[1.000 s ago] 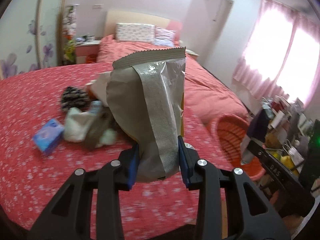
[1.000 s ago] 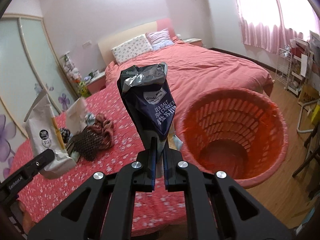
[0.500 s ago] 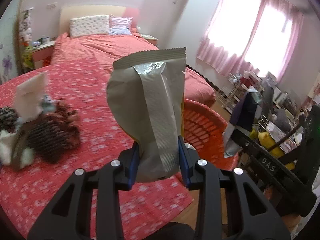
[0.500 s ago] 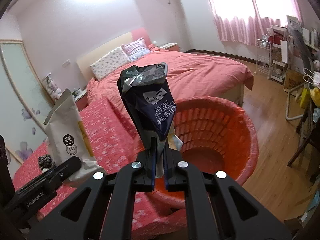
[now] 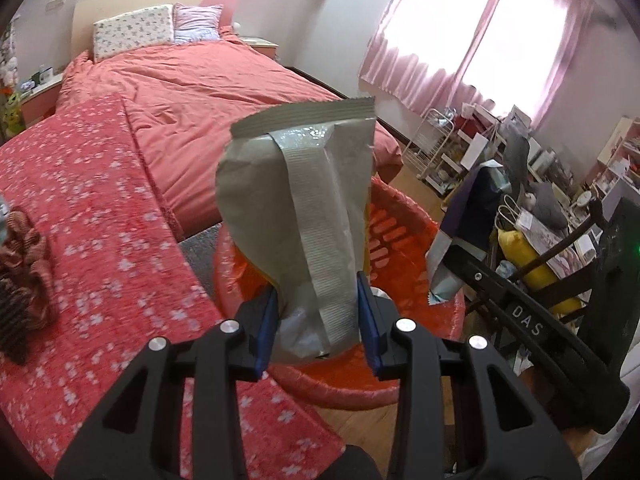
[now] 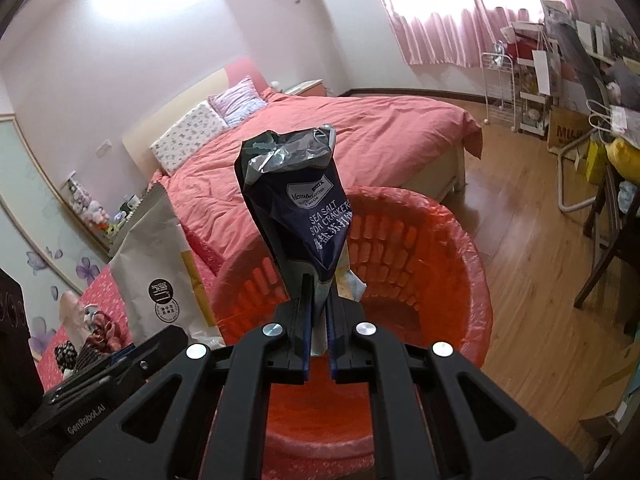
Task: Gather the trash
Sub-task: 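Carry both bags over the orange basket and open both tools to drop them, then return to the bed and grasp the blue tissue pack with the left tool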
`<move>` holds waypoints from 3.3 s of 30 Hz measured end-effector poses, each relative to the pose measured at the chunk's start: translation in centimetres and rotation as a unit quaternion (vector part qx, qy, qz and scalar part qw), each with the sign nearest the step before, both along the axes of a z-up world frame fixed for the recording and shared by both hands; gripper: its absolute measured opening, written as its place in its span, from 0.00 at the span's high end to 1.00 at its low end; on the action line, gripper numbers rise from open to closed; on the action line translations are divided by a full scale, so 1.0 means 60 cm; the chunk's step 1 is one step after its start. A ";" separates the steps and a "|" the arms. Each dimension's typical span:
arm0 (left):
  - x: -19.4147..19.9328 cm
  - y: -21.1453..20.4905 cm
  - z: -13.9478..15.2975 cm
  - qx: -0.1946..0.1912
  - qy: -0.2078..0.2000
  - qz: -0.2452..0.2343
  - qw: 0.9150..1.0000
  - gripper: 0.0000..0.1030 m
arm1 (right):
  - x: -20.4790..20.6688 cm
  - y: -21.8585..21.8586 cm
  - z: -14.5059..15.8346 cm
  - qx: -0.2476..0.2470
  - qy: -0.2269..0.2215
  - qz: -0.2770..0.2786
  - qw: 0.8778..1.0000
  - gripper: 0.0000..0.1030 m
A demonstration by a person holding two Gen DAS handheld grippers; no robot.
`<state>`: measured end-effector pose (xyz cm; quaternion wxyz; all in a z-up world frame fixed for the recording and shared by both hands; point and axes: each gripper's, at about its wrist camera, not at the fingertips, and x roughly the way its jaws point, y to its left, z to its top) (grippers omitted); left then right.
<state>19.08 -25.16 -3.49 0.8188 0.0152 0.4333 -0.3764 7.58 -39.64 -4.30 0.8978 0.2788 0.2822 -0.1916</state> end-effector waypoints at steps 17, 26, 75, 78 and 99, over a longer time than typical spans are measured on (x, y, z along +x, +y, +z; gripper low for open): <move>0.011 0.041 -0.022 0.027 0.004 0.048 0.998 0.33 | -0.017 0.000 0.003 0.003 0.010 -0.024 1.000 0.48; -0.021 0.153 0.005 0.060 -0.039 0.113 0.991 0.22 | -0.024 0.038 0.031 -0.027 0.007 -0.012 1.000 0.48; 0.105 0.719 -0.041 0.146 -0.013 0.382 0.913 0.46 | 0.165 0.455 0.001 -0.085 0.064 0.240 0.965 0.48; 0.104 0.721 -0.042 0.146 -0.018 0.383 0.912 0.46 | 0.177 0.461 0.000 -0.082 0.061 0.242 0.965 0.48; 0.108 0.718 -0.046 0.147 -0.020 0.373 0.916 0.41 | 0.185 0.475 0.021 -0.092 0.037 0.241 0.965 0.94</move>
